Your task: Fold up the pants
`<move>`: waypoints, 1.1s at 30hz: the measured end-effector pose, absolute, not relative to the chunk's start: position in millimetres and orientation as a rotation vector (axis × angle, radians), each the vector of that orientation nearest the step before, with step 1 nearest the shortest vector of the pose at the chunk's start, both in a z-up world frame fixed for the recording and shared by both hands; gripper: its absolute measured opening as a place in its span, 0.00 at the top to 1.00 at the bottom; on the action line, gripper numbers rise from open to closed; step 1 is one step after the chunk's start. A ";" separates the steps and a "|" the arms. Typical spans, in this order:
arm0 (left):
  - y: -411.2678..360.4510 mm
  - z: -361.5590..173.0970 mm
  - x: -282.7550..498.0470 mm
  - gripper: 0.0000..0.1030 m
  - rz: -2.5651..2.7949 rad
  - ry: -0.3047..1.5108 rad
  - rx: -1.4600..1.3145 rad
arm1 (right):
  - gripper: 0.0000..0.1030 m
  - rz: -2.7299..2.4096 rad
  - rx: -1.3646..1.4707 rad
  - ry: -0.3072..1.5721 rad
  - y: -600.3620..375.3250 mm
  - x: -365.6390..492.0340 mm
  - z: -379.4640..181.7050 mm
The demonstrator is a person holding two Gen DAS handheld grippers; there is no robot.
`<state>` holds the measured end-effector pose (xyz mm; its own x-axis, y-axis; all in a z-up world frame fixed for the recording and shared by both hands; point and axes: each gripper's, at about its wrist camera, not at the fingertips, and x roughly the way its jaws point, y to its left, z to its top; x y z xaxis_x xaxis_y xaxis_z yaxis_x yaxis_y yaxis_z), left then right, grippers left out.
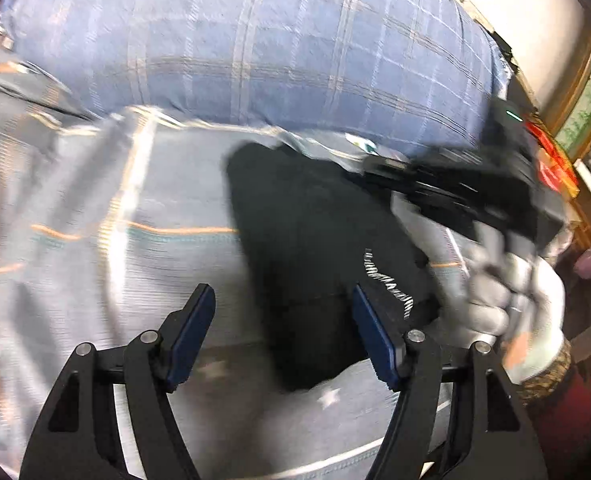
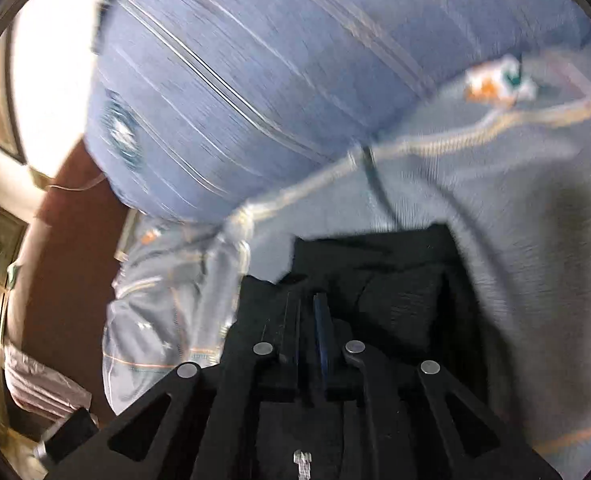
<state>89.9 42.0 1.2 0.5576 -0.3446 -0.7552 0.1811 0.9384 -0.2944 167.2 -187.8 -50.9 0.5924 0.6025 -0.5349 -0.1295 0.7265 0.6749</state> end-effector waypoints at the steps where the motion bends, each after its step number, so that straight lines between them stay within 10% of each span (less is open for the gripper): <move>1: 48.3 5.5 84.4 0.33 -0.277 0.918 -0.190 | 0.90 0.456 0.605 0.803 -192.2 153.3 -43.5; 7: 73.1 14.5 42.7 0.33 -0.074 0.847 -0.157 | 0.79 0.281 0.341 0.561 -197.1 62.2 -22.3; 11: 78.5 15.7 28.0 0.33 0.008 0.835 -0.119 | 0.30 0.118 0.279 0.436 -189.2 21.2 -33.2; 33: 94.0 22.2 20.0 0.32 0.040 0.844 -0.202 | 0.30 0.086 0.273 0.496 -198.9 -4.8 -49.1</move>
<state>20.0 94.0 22.2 0.6646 -0.0448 -0.7458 -0.1156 0.9800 -0.1619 -4.8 -198.9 -49.1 0.8766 0.1472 -0.4582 -0.0153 0.9601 0.2793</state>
